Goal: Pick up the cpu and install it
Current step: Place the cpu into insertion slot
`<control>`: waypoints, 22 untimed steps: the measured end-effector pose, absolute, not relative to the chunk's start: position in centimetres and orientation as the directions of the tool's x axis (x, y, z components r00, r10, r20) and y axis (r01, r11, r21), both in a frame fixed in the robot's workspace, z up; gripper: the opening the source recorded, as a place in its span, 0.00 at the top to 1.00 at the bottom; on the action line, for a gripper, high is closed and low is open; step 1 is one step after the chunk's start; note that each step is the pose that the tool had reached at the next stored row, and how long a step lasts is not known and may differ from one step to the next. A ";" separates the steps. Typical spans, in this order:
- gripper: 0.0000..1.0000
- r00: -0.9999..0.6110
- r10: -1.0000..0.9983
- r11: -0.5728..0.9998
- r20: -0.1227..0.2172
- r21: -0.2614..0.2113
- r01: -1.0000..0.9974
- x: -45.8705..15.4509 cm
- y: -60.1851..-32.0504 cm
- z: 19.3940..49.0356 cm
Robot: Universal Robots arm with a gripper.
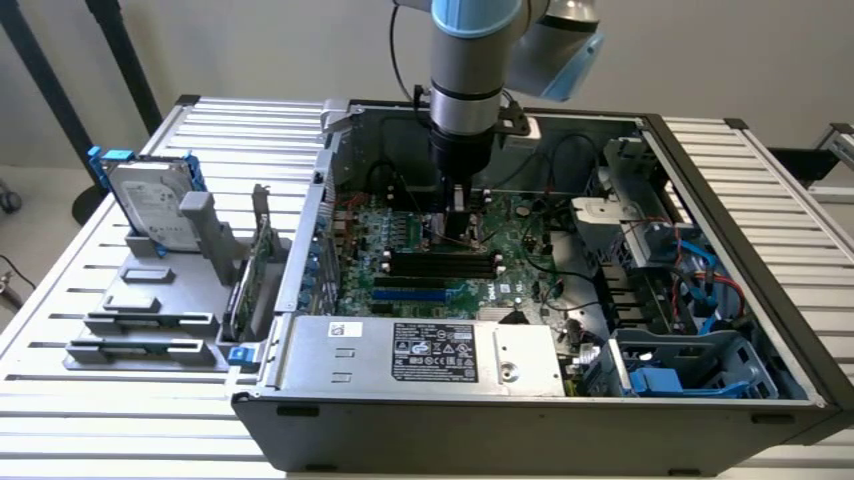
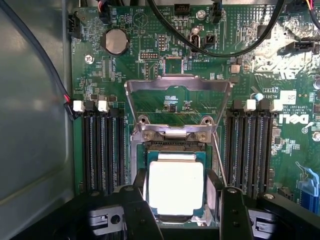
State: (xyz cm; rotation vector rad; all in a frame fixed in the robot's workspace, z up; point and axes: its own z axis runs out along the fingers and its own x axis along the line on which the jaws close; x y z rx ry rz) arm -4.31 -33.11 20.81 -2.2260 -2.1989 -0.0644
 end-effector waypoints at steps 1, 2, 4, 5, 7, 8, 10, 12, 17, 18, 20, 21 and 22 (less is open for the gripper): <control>0.45 0.013 0.999 -0.014 0.038 0.020 1.000 -4.3 -33.1 20.7; 0.45 0.014 0.999 -0.015 0.037 0.020 1.000 -4.3 -33.1 20.7; 0.45 0.016 0.999 -0.017 0.037 0.020 1.000 -4.3 -33.1 20.6; 0.45 0.017 0.999 -0.017 0.037 0.020 1.000 -4.3 -33.1 20.6; 0.45 0.018 0.999 -0.019 0.036 0.020 1.000 -4.3 -33.1 20.5; 0.45 0.018 0.999 -0.019 0.035 0.020 1.000 -4.3 -33.1 20.5; 0.45 0.019 0.999 -0.019 0.034 0.020 1.000 -4.3 -33.1 20.4; 0.45 0.019 0.999 -0.019 0.034 0.020 1.000 -4.3 -33.1 20.4; 0.45 0.019 0.999 -0.019 0.033 0.020 1.000 -4.3 -33.1 20.3; 0.45 0.019 0.999 -0.019 0.033 0.020 1.000 -4.3 -33.1 20.2; 0.45 0.019 0.999 -0.019 0.033 0.020 1.000 -4.3 -33.1 20.2; 0.45 0.019 0.999 -0.019 0.033 0.020 1.000 -4.3 -33.1 20.2; 0.45 0.019 0.999 -0.020 0.033 0.020 1.000 -4.3 -33.0 20.2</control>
